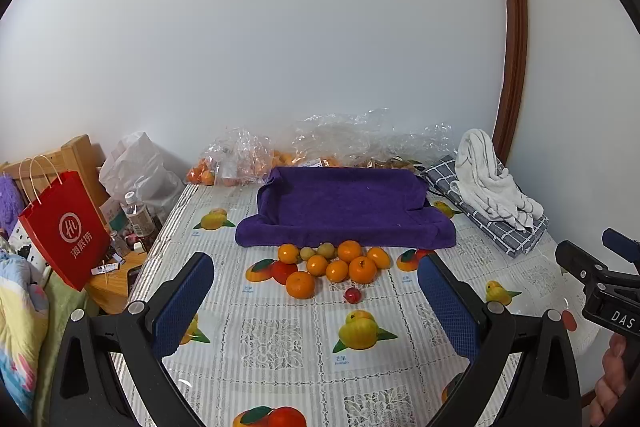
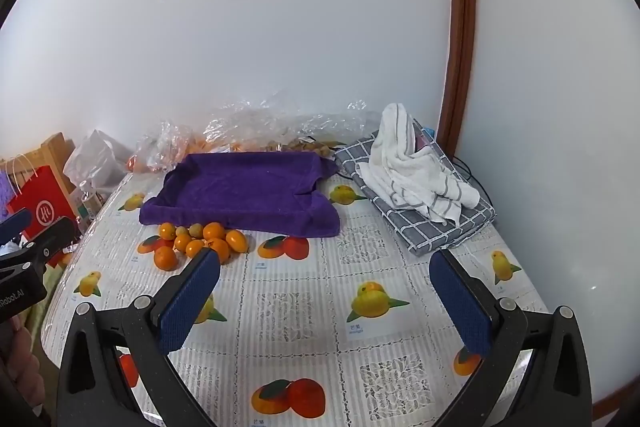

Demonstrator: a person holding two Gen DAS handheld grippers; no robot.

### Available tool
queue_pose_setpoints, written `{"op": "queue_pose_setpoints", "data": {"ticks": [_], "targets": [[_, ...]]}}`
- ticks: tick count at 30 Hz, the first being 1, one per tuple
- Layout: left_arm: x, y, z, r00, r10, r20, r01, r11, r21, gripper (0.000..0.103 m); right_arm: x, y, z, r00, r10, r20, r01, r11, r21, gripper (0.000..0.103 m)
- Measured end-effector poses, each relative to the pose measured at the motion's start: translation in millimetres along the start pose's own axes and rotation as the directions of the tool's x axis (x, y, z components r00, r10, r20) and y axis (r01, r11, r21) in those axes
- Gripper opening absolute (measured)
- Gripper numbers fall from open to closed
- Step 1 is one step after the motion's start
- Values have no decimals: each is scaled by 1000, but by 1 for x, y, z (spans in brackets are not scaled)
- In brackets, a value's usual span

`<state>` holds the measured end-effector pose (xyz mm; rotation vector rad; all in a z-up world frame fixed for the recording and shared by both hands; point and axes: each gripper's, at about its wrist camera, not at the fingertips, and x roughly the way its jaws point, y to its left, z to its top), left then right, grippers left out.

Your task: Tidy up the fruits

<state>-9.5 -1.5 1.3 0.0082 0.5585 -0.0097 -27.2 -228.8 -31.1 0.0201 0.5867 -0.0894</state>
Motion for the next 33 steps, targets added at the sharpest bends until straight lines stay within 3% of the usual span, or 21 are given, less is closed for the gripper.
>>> {"op": "queue_pose_setpoints", "data": {"ticks": [33], "targets": [[-1,0,-4,1000,6,1,-6,1000,-4,103,-5,4,-6,1000,24,12,-24,1000,0,103]]}}
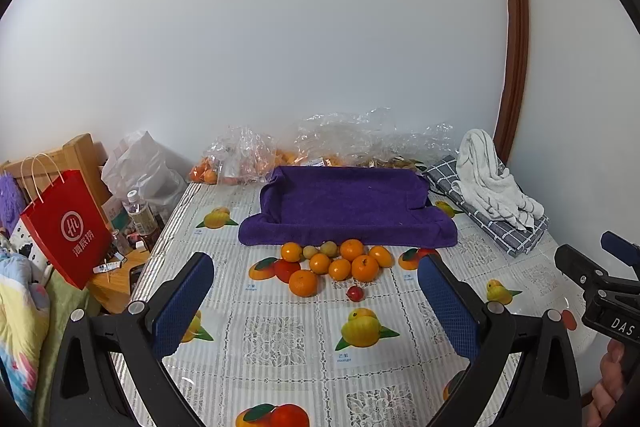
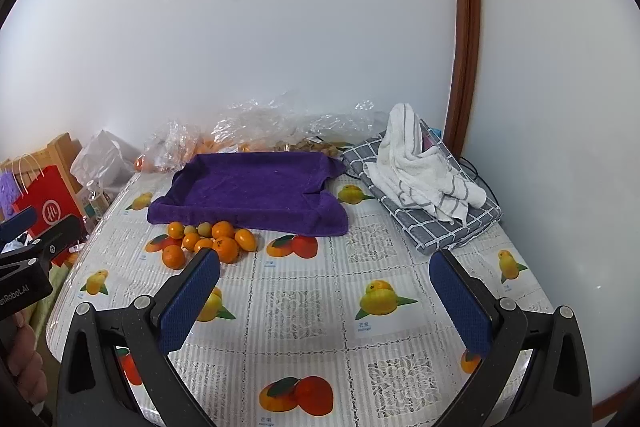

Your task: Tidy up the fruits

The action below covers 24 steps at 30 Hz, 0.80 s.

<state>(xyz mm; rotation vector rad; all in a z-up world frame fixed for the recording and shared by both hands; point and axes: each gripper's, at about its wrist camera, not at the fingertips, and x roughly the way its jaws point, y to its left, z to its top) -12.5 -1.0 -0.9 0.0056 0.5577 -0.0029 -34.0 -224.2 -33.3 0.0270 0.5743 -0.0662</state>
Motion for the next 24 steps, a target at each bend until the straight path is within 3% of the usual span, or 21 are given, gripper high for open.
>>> {"op": "queue_pose_setpoints", "data": {"ticks": [24], "targets": [[-5,8,0,1000,-11,2,11,1000,-21,103,1,10,-2,1000,3,-9,-3,1000,-23,103]]}}
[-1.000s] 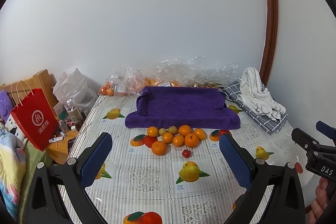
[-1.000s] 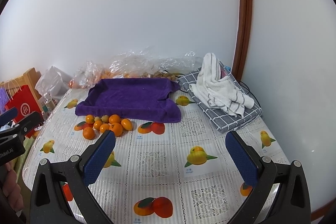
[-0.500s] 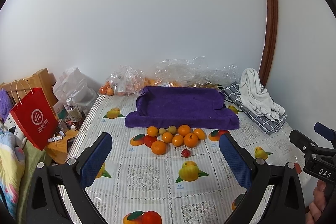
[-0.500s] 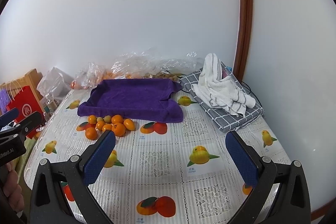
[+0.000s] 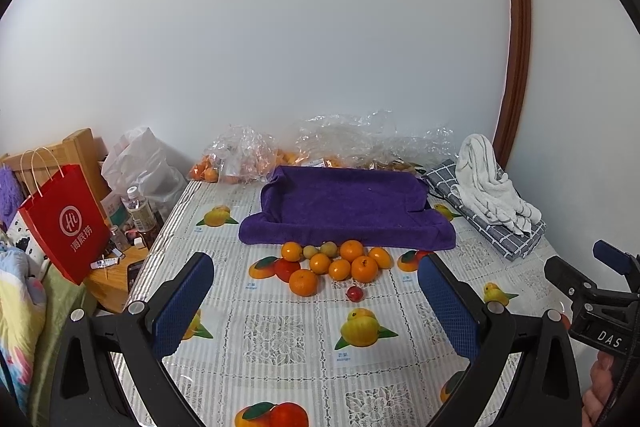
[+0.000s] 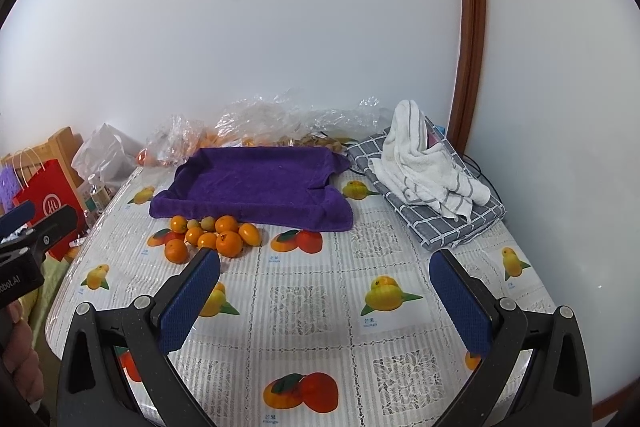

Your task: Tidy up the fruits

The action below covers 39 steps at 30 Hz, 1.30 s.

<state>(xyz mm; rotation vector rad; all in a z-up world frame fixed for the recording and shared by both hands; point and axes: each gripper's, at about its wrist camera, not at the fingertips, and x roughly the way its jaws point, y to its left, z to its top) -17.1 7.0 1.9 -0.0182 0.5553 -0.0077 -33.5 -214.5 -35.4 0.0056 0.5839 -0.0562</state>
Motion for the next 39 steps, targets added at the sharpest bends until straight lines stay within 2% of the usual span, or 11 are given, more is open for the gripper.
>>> {"op": "queue_pose_setpoints", "data": {"ticks": [20,28,32,35,38,39], "targets": [[6,5,0,1000,7,-2,-7,1000,-13,103,8,7,-1,1000,12,-5,-12,1000,-1,103],[30,23,1,999,9,-39,-12,998,-59,103,34,13,-1,1000,8,-27,-8,1000,6,103],[52,42,-4,998,34,-56,-38,997,-70,103,57,17,-2,1000,2,-17,-2,1000,-5,103],[73,64,-9,994,66,-84,-73,994,-83,102,83,22,-5,996,44,-71,-45,999,-14,102],[94,85,-17,992,66,-111,-76,993,-96,101,115,32,-14,985,90,-146,-95,995,-25,98],[103,92,-22,989,90,-120,-101,991,-85,101,130,37,-19,976,106,-187,-114,993,-28,92]]}}
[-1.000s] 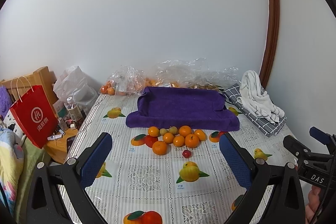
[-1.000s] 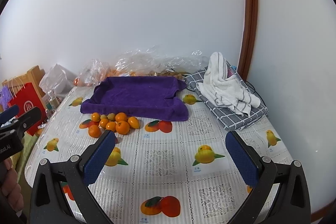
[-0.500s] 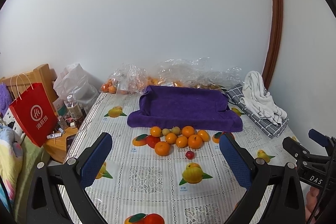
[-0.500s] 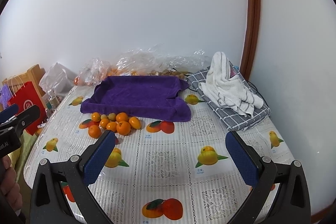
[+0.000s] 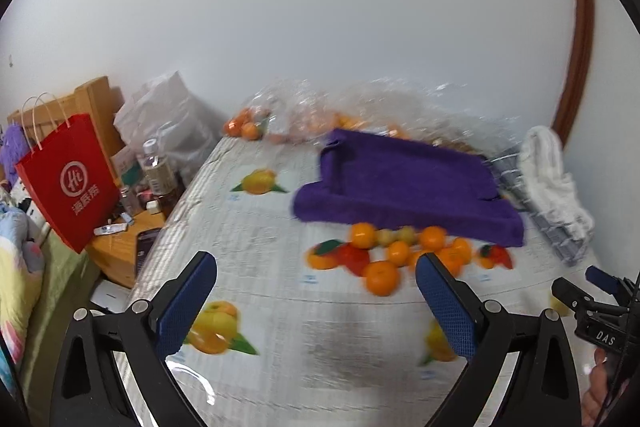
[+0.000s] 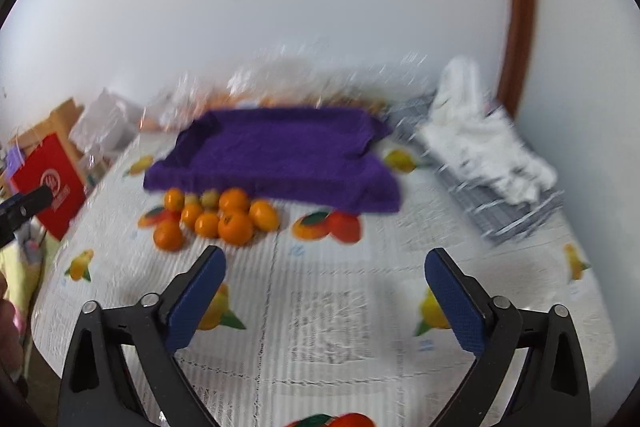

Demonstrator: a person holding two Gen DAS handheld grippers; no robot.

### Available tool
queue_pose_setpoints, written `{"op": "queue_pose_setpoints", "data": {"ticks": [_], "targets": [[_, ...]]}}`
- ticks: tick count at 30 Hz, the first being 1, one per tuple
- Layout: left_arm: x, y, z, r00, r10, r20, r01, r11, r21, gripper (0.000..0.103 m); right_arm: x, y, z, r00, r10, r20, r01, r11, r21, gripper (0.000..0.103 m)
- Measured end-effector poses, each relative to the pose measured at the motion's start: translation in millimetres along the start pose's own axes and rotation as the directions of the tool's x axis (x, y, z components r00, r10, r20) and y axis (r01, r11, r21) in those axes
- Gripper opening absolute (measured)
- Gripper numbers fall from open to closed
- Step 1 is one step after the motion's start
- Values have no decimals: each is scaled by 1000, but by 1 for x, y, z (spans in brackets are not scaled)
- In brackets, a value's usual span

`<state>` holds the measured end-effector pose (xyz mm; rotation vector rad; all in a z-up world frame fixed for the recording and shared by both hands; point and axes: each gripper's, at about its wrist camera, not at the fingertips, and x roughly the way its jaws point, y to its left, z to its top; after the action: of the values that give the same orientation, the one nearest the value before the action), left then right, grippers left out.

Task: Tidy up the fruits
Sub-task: 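Move both grippers down toward the cluster of small oranges, then close the right gripper on a small orange while the left gripper grasps another orange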

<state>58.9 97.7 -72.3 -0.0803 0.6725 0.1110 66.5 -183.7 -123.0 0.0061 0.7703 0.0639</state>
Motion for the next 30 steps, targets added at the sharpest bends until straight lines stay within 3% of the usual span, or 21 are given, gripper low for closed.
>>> {"op": "queue_pose_setpoints", "data": {"ticks": [1,3,10,16,30], "targets": [[6,3,-2,1000,15,-13,-15,1000,7,101,13,3,-2,999,16,-30,-16,1000,-3,85],[28,14,-7,997,29,-70,-28,1000,8,100,37,11,-6,997,38,-69,-38,999,-11,81],[74,37,-34,987,34,-156,-36,999,-5,99,81,37,-3,999,38,-20,-40,992,-118,61],[99,39,-43,979,23,-203,-28,999,-21,97,123,32,12,993,78,-92,-91,985,-149,50],[129,11,-45,964,-122,-238,130,991,15,94,163,42,35,972,183,-149,-210,958,-196,50]]}}
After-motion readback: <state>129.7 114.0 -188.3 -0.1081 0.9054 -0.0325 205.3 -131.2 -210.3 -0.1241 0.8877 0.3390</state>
